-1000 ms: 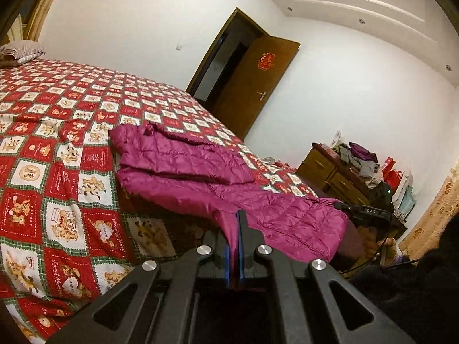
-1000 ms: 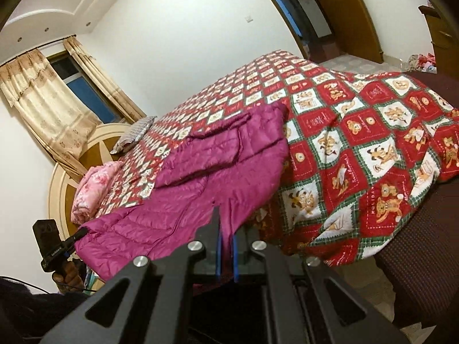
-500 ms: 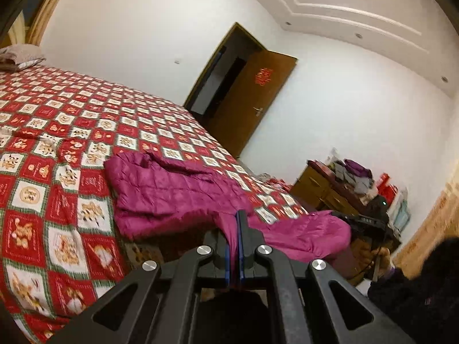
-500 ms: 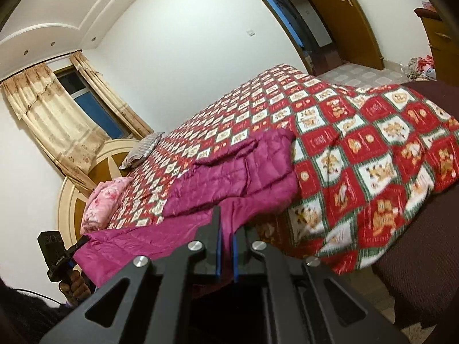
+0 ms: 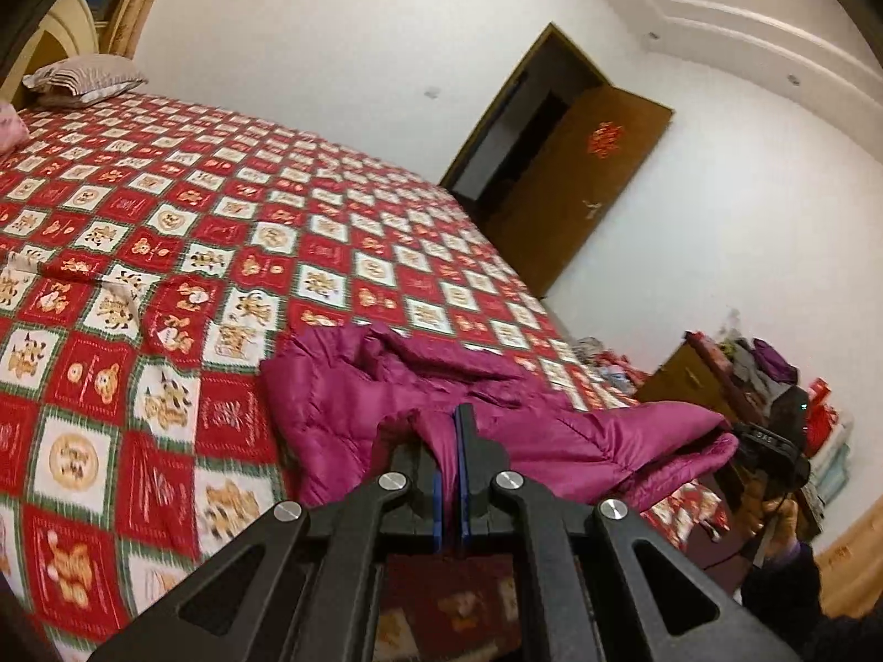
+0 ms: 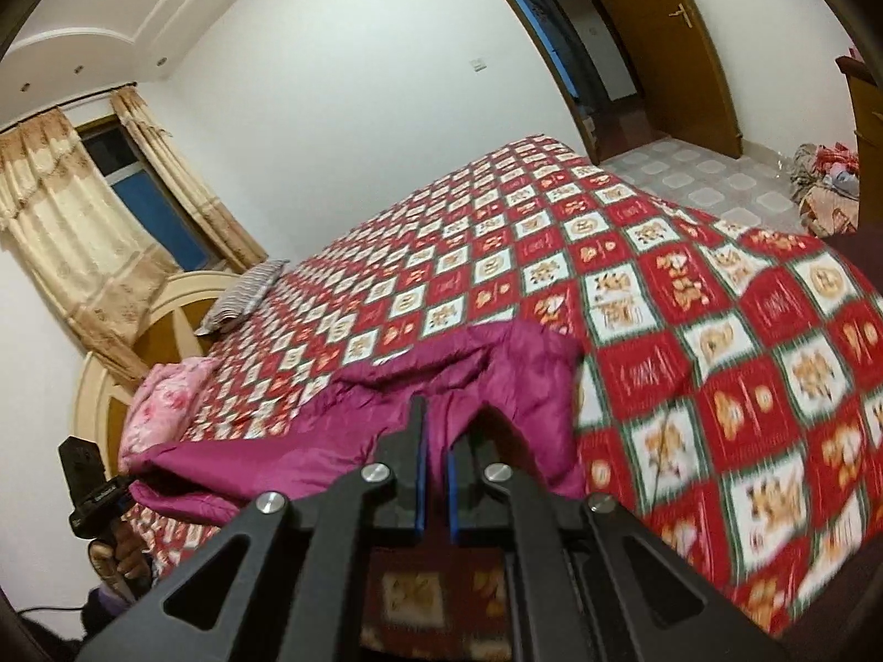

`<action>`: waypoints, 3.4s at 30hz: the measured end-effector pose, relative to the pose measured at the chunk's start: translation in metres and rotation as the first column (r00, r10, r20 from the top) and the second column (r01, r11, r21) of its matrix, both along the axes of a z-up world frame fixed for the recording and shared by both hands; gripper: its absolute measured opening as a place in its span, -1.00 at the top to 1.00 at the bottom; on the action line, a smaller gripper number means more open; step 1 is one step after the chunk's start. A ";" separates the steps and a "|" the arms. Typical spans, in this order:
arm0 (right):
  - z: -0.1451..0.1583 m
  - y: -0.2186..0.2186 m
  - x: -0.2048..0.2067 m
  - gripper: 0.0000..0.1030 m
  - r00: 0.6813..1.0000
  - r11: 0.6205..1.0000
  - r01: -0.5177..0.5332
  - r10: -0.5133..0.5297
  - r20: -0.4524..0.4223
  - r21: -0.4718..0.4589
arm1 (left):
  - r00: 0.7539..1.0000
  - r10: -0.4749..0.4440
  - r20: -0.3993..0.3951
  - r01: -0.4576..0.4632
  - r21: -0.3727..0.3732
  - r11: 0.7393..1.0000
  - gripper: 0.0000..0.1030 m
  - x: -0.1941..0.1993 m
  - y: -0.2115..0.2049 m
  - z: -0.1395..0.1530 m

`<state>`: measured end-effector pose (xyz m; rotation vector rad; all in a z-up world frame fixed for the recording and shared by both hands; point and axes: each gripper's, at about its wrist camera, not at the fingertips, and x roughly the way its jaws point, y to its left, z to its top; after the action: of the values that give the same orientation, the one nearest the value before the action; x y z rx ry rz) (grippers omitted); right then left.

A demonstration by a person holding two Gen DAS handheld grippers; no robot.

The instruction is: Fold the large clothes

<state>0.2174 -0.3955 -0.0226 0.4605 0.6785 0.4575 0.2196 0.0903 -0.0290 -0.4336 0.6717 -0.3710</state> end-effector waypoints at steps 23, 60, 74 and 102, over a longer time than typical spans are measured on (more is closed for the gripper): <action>-0.074 0.048 0.164 0.85 0.980 0.992 0.087 -0.101 -0.172 -0.089 | 0.945 0.206 -0.256 -0.158 0.194 0.968 0.95 0.159 -0.013 -0.079; -0.166 0.103 0.231 0.90 0.968 0.936 0.126 -0.188 -0.166 -0.327 | 0.922 0.358 -0.150 -0.265 0.430 0.863 0.91 0.191 -0.040 -0.103; -0.167 0.104 0.231 0.91 0.968 0.934 0.131 -0.192 -0.160 -0.333 | 0.911 0.268 -0.313 -0.279 0.010 0.960 0.85 0.183 0.015 -0.068; -0.042 0.090 0.167 -0.58 0.976 0.959 0.201 -0.180 0.120 -0.200 | 0.963 0.264 -0.060 -0.167 0.636 0.753 -0.08 0.223 -0.128 -0.125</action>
<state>0.3840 -0.3059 -0.0646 0.2959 0.5717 0.2210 0.4423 -0.0377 -0.1538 0.1105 0.8346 0.1242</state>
